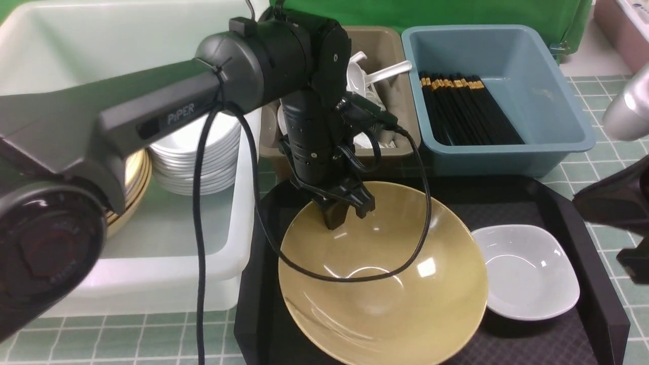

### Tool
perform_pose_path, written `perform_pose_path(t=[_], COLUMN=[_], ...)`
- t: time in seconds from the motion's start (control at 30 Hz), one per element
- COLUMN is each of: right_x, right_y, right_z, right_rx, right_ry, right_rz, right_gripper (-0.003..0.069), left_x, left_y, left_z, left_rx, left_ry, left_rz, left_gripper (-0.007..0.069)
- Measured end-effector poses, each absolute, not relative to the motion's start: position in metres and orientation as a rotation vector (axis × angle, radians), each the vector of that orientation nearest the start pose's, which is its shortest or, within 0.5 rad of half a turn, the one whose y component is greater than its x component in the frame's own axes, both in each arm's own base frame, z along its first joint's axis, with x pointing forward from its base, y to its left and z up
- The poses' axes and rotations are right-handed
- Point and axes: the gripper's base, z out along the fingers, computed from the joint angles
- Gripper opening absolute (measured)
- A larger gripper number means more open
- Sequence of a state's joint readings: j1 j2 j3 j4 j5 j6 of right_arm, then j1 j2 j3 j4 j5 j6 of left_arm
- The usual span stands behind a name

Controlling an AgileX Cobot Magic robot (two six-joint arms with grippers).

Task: On blue table put chopsticks spoon bowls plates into blue grey white boxes.
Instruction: 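Grasp the large bowl on the tray by its rim, then place the tan bowl onto the bowl stack in the left bin with the left gripper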

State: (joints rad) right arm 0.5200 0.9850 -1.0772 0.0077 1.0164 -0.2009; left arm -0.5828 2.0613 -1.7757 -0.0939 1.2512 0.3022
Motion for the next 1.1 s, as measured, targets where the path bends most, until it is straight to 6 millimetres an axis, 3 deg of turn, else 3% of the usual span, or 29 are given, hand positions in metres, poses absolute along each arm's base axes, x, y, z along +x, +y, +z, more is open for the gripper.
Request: perform_pose_path(t=[0.07,0.1,0.13,0.17,0.23,0.33,0.4,0.43,0.47,0.5,0.53,0.57,0.6,0.63,0.67,0.7,0.8,0.83,0.87,0.97,1.1], right_x=[0.156,0.157,0.158,0.158,0.162,0.168,0.175,0.174,0.175,0.175,0.176,0.176,0.175,0.177,0.175,0.175,0.178,0.178,0.181,0.188,0.193], right_y=[0.092,0.092,0.095,0.095,0.102,0.112,0.131,0.134,0.148,0.152,0.173,0.182,0.194,0.198,0.216,0.218,0.244,0.245,0.251,0.260,0.267], right_z=[0.388,0.391,0.398,0.399,0.409,0.418,0.424,0.427,0.431,0.434,0.436,0.440,0.442,0.442,0.445,0.445,0.443,0.442,0.440,0.431,0.422], right_rx=[-0.871,-0.872,-0.892,-0.895,-0.927,-0.976,-1.061,-1.073,-1.128,-1.141,-1.222,-1.259,-1.296,-1.302,-1.363,-1.370,-1.445,-1.450,-1.463,-1.493,-1.514], right_ry=[2.226,2.219,2.196,2.193,2.162,2.129,2.091,2.078,2.048,2.033,1.997,1.965,1.940,1.935,1.893,1.888,1.847,1.845,1.841,1.836,1.850], right_rz=[0.167,0.169,0.192,0.194,0.231,0.263,0.290,0.295,0.315,0.323,0.350,0.359,0.374,0.376,0.389,0.389,0.368,0.367,0.354,0.323,0.304], right_gripper=[0.0048,0.0048,0.0048,0.0048,0.0048,0.0048,0.0048,0.0048,0.0048,0.0048,0.0048,0.0048,0.0048,0.0048,0.0048,0.0048,0.0048,0.0048,0.0048,0.0048,0.0048], left_x=[0.345,0.345,0.338,0.337,0.329,0.323,0.319,0.318,0.316,0.316,0.312,0.309,0.305,0.305,0.298,0.295,0.272,0.271,0.258,0.236,0.230], left_y=[-0.241,-0.241,-0.238,-0.238,-0.226,-0.206,-0.174,-0.171,-0.143,-0.144,-0.113,-0.094,-0.075,-0.070,-0.037,-0.029,0.048,0.048,0.074,0.116,0.145], left_z=[0.262,0.262,0.284,0.286,0.317,0.346,0.377,0.379,0.398,0.398,0.413,0.418,0.421,0.423,0.422,0.424,0.412,0.411,0.406,0.395,0.382], left_rx=[1.218,1.217,1.193,1.189,1.163,1.081,0.942,0.930,0.809,0.808,0.681,0.606,0.527,0.512,0.380,0.349,0.012,0.013,-0.126,-0.379,-0.549], left_ry=[2.708,2.707,2.660,2.655,2.574,2.538,2.506,2.503,2.478,2.478,2.459,2.452,2.453,2.448,2.460,2.456,2.484,2.486,2.484,2.442,2.372], left_rz=[-0.228,-0.228,-0.266,-0.267,-0.251,-0.294,-0.361,-0.367,-0.408,-0.417,-0.451,-0.458,-0.459,-0.452,-0.438,-0.425,-0.340,-0.342,-0.311,-0.255,-0.202], left_gripper=[0.0020,0.0017,0.0006,0.0006,0.0007,0.0006,0.0006,0.0006,0.0006,0.0006,0.0006,0.0006,0.0006,0.0006,0.0006,0.0006,0.0006,0.0006,0.0006,0.0006,0.0006])
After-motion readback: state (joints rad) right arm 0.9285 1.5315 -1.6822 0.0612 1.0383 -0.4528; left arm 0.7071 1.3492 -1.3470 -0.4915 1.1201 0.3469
